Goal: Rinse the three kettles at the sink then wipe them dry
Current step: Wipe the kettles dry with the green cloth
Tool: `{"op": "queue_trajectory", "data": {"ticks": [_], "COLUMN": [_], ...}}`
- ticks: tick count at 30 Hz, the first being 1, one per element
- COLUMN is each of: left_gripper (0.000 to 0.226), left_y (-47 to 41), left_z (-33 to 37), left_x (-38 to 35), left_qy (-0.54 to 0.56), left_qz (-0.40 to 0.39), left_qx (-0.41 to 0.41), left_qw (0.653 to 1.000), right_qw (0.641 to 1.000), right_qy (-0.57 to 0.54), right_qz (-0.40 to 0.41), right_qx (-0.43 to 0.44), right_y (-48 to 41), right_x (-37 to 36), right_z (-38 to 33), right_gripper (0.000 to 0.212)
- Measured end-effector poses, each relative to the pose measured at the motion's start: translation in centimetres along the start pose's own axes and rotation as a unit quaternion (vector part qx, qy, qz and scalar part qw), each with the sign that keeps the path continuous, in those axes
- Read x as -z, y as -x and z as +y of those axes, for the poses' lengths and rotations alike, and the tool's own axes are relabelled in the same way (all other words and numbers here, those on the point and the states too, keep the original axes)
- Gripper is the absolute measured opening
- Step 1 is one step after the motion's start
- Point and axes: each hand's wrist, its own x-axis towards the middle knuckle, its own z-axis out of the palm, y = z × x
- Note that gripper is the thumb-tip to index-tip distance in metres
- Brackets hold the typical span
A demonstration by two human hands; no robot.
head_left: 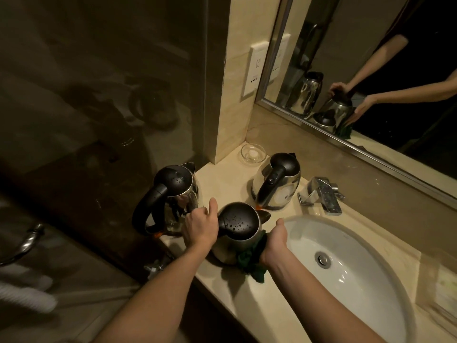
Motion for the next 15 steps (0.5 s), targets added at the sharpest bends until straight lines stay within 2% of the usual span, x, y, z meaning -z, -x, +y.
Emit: {"op": "queue_trajectory", "data": {"ticks": [5,12,15], "left_gripper": [0.062,0.061,0.061], "left_y": [-0.9,-1.1,-1.3], "left_z": [-0.1,0.1,0.1], "left_x": [0.2,0.8,0.7], "left_qy": [0.006,-0.002,-0.005], "left_qz": [-0.028,-0.042,-0.046], "left_qx": [-0.006,-0.028,-0.033], "left_qw": [1.000,0.999,0.998], "right_qw": [1.000,0.999,0.997], "right_qy": [-0.011,0.051,0.075], "right_qz": [-0.009,0.006,-0.018], "right_qx": [0.017,0.016,0.028], "right_y": [-0.7,-1.7,-3.0], "right_x": [-0.6,0.4,1.1], "right_z": [-0.7,-0.5,-1.1], "right_gripper": [0.087,0.082,0.083]}}
